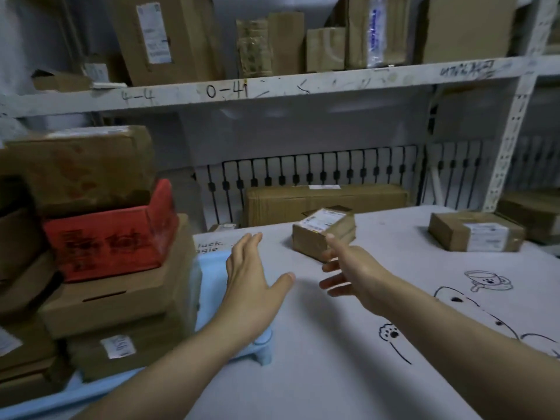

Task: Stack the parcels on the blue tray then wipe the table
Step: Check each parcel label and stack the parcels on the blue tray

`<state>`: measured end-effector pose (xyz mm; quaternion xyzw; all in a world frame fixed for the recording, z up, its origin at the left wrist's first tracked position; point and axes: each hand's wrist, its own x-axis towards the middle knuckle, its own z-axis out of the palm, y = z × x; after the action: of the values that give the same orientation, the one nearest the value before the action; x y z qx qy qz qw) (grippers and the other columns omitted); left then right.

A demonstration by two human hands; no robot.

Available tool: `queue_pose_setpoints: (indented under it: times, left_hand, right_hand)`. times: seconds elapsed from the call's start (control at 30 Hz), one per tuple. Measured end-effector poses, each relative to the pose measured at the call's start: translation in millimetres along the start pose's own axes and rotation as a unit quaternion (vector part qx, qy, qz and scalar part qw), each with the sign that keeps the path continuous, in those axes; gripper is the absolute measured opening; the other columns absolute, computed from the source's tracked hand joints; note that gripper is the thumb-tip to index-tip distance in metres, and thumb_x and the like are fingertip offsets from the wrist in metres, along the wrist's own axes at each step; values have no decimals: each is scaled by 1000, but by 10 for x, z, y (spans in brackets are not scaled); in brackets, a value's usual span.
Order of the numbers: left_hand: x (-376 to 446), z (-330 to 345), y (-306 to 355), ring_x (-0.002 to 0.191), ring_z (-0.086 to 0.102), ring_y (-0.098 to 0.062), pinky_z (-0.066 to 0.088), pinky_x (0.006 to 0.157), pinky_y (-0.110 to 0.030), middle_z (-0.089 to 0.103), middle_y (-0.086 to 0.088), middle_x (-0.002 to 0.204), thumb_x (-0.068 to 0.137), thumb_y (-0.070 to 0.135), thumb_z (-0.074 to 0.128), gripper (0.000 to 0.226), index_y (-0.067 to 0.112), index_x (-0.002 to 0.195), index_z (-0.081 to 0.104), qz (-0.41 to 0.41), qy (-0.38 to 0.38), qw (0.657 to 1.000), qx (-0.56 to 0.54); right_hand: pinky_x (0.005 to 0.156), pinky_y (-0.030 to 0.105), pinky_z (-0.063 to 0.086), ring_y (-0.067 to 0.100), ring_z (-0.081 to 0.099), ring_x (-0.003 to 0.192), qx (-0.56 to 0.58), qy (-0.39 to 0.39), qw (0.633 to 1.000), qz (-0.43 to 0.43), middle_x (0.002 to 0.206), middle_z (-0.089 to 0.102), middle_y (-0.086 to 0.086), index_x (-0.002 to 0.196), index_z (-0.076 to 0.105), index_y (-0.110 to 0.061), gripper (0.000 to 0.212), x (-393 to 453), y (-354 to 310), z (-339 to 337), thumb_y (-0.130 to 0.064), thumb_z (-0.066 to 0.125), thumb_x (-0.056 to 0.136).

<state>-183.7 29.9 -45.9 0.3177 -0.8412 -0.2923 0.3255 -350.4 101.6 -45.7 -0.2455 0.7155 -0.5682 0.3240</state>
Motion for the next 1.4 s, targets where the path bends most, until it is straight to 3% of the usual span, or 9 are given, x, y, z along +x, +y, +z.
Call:
queue_pose_setpoints:
  times: [0.1, 0.27, 0.43, 0.63, 0.77, 1.03, 1.13, 1.27, 1.4]
  left_hand:
    - [314, 358, 31, 149, 12, -18, 16, 118, -28, 11, -1, 160, 85, 37, 72, 93, 15, 155, 14, -69, -53, 996, -25]
    - [954, 912, 0, 151, 12, -23, 20, 121, -38, 7, -6, 162, 71, 50, 82, 121, 16, 157, 4, -161, -68, 983, -51]
    - [1410, 1303, -147, 149, 15, -22, 23, 120, -37, 10, -6, 161, 67, 52, 84, 129, 18, 157, -2, -189, -50, 980, -44]
    - [1634, 1521, -283, 151, 12, -20, 20, 121, -35, 5, -5, 163, 64, 40, 89, 138, 20, 156, -12, -182, -29, 979, -91]
    - [1712, 1505, -299, 145, 23, -23, 26, 115, -33, 16, -7, 157, 65, 27, 89, 129, 23, 157, -2, -165, -14, 982, -90]
    - [1255, 1501, -94, 127, 29, -28, 36, 93, -31, 25, -8, 132, 56, 46, 86, 114, 20, 145, 20, -183, -18, 983, 22]
    - [992, 1448, -32, 125, 39, -26, 42, 95, -30, 24, -5, 128, 51, 47, 89, 119, 19, 143, 19, -174, -28, 984, -26]
    - [640, 1289, 126, 127, 33, -22, 36, 90, -25, 23, -2, 128, 53, 50, 90, 120, 21, 144, 18, -153, -21, 987, -40]
    - [344, 1114, 259, 126, 38, -15, 38, 100, -26, 34, 5, 127, 55, 64, 82, 93, 32, 127, 32, -144, -33, 981, -126]
  right_hand:
    - [64, 33, 53, 28, 68, 75, 17, 23, 999, 13, 109, 62, 13, 107, 63, -11, 45, 144, 128, -285, -51, 42, 102]
    - [64, 33, 53, 28, 67, 72, 47, 40, 998, 20, 103, 63, 9, 111, 64, -8, 43, 366, 303, -570, -45, 46, 102]
    - [68, 33, 51, 26, 68, 73, 48, 38, 998, 32, 104, 65, 8, 106, 67, -12, 39, 551, 430, -709, -46, 49, 101]
    - [68, 38, 53, 28, 66, 69, 73, 34, 996, 45, 103, 64, 12, 104, 66, -8, 36, 653, 487, -716, -41, 51, 100]
    - [75, 43, 57, 32, 66, 75, 99, 37, 993, 50, 102, 62, 14, 108, 64, -4, 36, 694, 478, -660, -38, 53, 101]
    - [91, 46, 58, 35, 71, 90, 147, 65, 985, 59, 112, 60, 19, 117, 53, -2, 39, 666, 477, -587, -37, 54, 100]
    - [88, 41, 58, 27, 69, 84, 119, 63, 990, 48, 101, 67, 13, 106, 60, -7, 41, 592, 462, -562, -46, 54, 97]
    - [80, 36, 59, 26, 72, 92, 103, 27, 993, 44, 101, 76, 11, 113, 68, -9, 58, 424, 434, -514, -60, 64, 85]
    - [67, 31, 55, 29, 74, 91, 106, 34, 993, 34, 96, 78, 10, 109, 71, -8, 41, 175, 435, -570, -39, 73, 82]
